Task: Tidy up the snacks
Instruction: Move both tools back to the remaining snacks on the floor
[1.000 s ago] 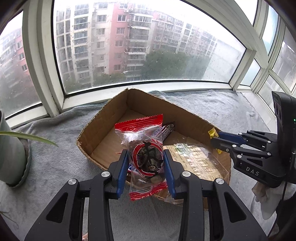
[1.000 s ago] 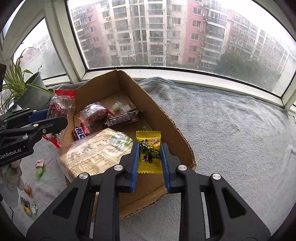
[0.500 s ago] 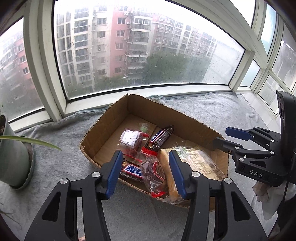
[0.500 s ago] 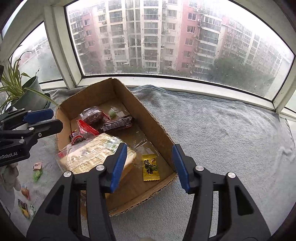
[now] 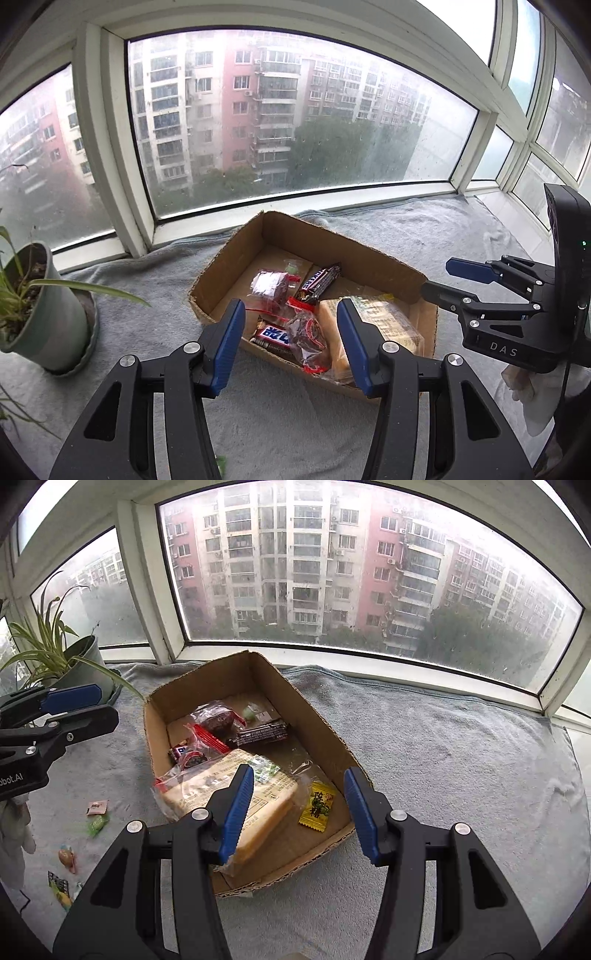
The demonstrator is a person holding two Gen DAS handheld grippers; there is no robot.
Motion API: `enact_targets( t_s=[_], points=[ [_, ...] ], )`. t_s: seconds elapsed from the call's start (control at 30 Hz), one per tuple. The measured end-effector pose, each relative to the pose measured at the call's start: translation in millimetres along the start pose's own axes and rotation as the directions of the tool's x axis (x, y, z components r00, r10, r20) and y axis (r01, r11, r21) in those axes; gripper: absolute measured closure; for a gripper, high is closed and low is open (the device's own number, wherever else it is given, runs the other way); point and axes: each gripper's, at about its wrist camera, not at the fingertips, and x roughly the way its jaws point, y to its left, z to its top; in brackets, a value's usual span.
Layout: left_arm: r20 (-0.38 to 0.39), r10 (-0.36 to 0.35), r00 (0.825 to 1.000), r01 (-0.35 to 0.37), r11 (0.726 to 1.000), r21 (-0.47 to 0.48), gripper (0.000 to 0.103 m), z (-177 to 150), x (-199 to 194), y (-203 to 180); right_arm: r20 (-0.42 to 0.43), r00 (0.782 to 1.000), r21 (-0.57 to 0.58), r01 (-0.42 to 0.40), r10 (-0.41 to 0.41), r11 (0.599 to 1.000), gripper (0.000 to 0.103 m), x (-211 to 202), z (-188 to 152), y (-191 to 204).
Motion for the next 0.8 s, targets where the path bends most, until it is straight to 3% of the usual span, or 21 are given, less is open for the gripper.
enact_targets(
  t_s=[0.37,0.8],
  points=[
    [0.049,0.018,0.999,-0.018,1.0,0.006,0.052,-8.8,-55.1,9.5,0.057,0.997,-0.043,-0.05,0.053,0.998,0.05,-51.6,-4.6,38.8],
    [0.077,0.051,0.996,-0.052,0.999,0.012,0.05,-48.4,-120.7,32.8,0.072,0.986,-0.146,-0.138,0.15,0.98,0.049,-95.6,-35.3,107.4]
  ],
)
